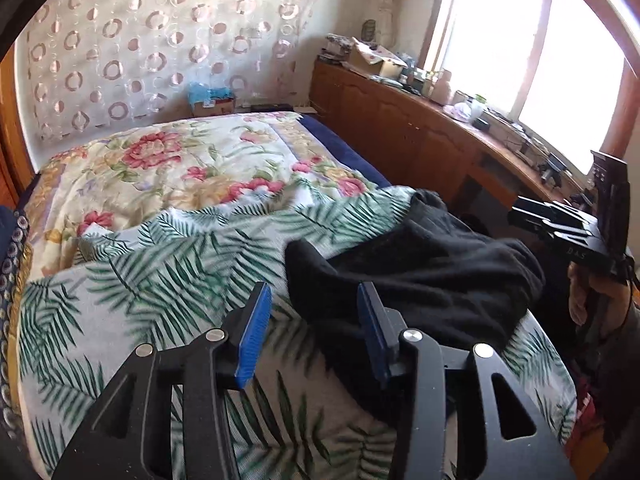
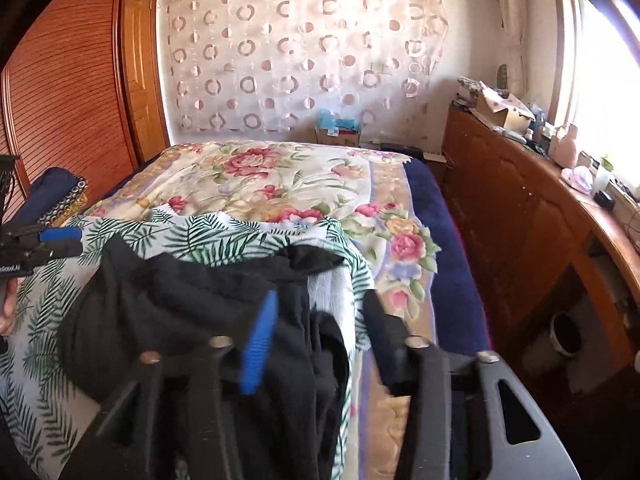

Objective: Fold small clothes

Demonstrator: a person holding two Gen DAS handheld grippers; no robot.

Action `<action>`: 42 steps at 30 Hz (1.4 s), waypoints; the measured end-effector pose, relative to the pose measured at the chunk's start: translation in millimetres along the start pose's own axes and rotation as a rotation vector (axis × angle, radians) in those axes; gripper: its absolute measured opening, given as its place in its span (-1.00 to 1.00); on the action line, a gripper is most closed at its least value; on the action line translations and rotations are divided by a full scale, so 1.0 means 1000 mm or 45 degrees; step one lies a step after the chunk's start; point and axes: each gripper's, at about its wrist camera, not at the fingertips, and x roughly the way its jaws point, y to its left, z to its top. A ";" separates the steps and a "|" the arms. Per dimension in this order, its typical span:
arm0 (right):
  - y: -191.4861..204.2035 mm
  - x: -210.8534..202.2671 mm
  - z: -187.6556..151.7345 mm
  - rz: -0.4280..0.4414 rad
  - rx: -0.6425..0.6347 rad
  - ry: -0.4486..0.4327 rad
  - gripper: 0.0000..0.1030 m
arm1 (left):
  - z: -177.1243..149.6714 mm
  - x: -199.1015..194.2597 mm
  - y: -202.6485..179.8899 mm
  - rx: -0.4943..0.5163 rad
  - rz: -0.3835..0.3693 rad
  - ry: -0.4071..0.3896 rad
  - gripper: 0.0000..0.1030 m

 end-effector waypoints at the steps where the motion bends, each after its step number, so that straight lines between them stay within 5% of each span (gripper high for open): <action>1: -0.001 -0.005 -0.004 0.020 0.012 0.001 0.12 | -0.005 0.000 -0.005 0.011 -0.021 0.020 -0.11; 5: -0.001 0.005 -0.015 0.083 0.046 0.075 0.27 | -0.016 0.013 -0.017 0.015 -0.076 0.087 0.12; 13: -0.009 0.050 -0.014 0.159 0.110 0.228 0.27 | -0.018 0.046 -0.016 -0.066 -0.110 0.207 0.13; 18: -0.011 0.050 -0.014 0.189 0.112 0.228 0.27 | -0.016 0.054 -0.012 -0.132 -0.155 0.232 0.14; 22: -0.012 0.047 -0.014 0.228 0.096 0.220 -0.14 | -0.014 0.058 -0.011 -0.178 -0.182 0.223 0.14; 23: -0.011 0.047 -0.014 0.240 0.085 0.215 -0.40 | -0.013 0.060 -0.012 -0.184 -0.202 0.223 0.04; 26: -0.007 0.047 -0.015 0.270 0.052 0.203 -0.55 | -0.012 0.059 -0.012 -0.185 -0.274 0.217 -0.63; 33: -0.004 0.009 0.000 0.243 0.030 0.013 -0.61 | -0.001 0.003 -0.008 -0.198 -0.342 0.033 -0.74; 42: 0.057 -0.043 0.062 0.366 -0.123 -0.214 -0.62 | -0.003 -0.138 0.036 -0.204 -0.212 -0.294 -0.74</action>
